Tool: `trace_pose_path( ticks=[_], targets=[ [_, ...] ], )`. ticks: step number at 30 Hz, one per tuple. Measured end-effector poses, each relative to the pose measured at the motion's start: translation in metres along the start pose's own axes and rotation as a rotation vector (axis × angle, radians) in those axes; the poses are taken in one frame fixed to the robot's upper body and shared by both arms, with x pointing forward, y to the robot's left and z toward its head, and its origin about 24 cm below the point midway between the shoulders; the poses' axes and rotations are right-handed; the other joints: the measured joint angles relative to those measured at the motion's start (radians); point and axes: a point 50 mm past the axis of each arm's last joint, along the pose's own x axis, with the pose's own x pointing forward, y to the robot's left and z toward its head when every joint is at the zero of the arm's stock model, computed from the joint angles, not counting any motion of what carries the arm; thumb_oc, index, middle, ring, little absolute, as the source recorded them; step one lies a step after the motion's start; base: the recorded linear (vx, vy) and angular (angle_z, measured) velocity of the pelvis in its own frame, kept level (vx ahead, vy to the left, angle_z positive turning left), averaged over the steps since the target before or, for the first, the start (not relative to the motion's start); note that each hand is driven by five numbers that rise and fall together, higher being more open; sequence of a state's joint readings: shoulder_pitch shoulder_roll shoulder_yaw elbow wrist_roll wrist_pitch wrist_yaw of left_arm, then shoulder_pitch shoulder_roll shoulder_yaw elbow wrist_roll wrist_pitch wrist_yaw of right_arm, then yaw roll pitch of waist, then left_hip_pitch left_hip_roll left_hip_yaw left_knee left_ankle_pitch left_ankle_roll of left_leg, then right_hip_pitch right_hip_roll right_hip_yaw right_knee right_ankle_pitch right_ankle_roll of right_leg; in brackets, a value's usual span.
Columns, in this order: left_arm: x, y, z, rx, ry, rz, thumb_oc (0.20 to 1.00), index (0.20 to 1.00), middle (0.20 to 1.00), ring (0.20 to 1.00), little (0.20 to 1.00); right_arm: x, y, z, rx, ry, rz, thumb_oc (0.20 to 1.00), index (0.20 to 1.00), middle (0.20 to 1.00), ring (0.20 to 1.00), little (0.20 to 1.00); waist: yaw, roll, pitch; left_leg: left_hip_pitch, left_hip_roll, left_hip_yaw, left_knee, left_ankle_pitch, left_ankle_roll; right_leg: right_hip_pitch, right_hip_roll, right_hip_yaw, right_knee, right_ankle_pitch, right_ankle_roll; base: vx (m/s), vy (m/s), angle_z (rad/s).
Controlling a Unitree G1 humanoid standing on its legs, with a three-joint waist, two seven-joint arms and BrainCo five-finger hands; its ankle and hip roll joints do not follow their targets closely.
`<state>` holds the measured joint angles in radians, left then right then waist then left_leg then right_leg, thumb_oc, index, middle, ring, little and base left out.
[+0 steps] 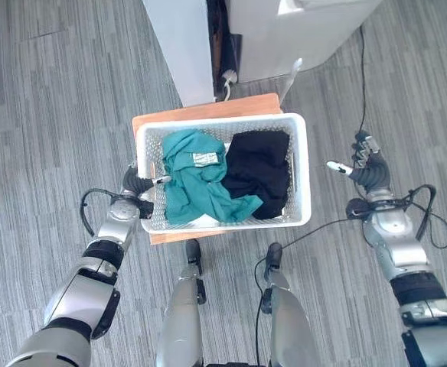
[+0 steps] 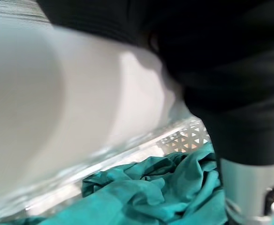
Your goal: Grab the laundry basket,head to the washer,open it,put in the laundry and shut it.
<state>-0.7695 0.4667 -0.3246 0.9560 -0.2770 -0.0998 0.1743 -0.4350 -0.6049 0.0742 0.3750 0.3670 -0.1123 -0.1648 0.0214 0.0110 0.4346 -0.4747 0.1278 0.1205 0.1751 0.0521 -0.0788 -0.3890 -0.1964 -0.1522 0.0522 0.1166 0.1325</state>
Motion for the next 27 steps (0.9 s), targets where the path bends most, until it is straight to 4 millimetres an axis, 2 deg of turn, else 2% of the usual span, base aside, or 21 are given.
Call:
trace_pose_path(
  ticks=[7,12,16,19,20,23,27],
  targets=[
    [-0.002,-0.004,0.005,-0.003,-0.032,-0.021,1.000,1.000,1.000,1.000,1.000,0.000,-0.006,-0.014,-0.004,0.067,-0.055,1.000,1.000,1.000,1.000,1.000,0.004,0.002,0.003,-0.019,-0.011,0.004,0.021,-0.011,0.015,-0.013,-0.014,0.002,0.006,0.005,0.008,0.00,0.037,0.01],
    [-0.006,-0.011,0.013,-0.039,-0.071,-0.053,1.000,1.000,1.000,1.000,1.000,-0.002,0.008,-0.020,0.024,0.089,-0.030,1.000,1.000,1.000,1.000,1.000,0.012,0.010,0.011,-0.036,-0.024,0.009,0.033,-0.017,0.025,-0.031,-0.031,0.004,0.017,0.005,0.009,0.01,0.041,0.01],
    [-0.010,-0.017,0.011,-0.033,-0.081,-0.080,1.000,1.000,1.000,1.000,1.000,0.000,0.023,-0.027,0.009,0.140,0.033,1.000,1.000,1.000,1.000,1.000,0.019,0.012,0.014,-0.036,-0.035,0.019,0.037,-0.021,0.032,-0.033,-0.044,0.006,0.017,0.005,0.009,0.05,0.022,-0.01],
    [-0.012,-0.019,0.009,-0.028,-0.080,-0.092,1.000,1.000,1.000,1.000,1.000,0.011,0.035,-0.021,0.004,0.143,0.087,1.000,1.000,1.000,1.000,1.000,0.022,0.016,0.016,-0.036,-0.037,0.025,0.042,-0.026,0.038,-0.031,-0.047,0.009,0.013,0.005,0.011,-0.02,0.032,-0.02],
    [-0.013,-0.021,0.010,-0.032,-0.086,-0.097,1.000,1.000,1.000,1.000,1.000,0.017,0.039,-0.013,0.003,0.121,0.111,1.000,1.000,1.000,1.000,1.000,0.022,0.020,0.018,-0.040,-0.037,0.025,0.050,-0.029,0.040,-0.032,-0.048,0.009,0.016,0.010,0.018,0.00,0.000,0.00],
    [-0.014,-0.023,0.012,-0.031,-0.093,-0.109,1.000,1.000,1.000,1.000,1.000,0.026,0.043,-0.002,0.014,0.096,0.120,1.000,1.000,1.000,1.000,1.000,0.027,0.030,0.024,-0.048,-0.036,0.023,0.063,-0.033,0.043,-0.035,-0.047,0.006,0.021,0.009,0.018,0.03,0.000,0.01],
    [-0.014,-0.023,0.013,-0.031,-0.093,-0.117,1.000,1.000,1.000,1.000,1.000,0.028,0.044,0.000,0.010,0.104,0.135,1.000,1.000,1.000,1.000,1.000,0.031,0.033,0.025,-0.048,-0.036,0.023,0.067,-0.037,0.044,-0.033,-0.048,0.007,0.021,0.008,0.016,0.02,0.000,0.00]
  ],
)
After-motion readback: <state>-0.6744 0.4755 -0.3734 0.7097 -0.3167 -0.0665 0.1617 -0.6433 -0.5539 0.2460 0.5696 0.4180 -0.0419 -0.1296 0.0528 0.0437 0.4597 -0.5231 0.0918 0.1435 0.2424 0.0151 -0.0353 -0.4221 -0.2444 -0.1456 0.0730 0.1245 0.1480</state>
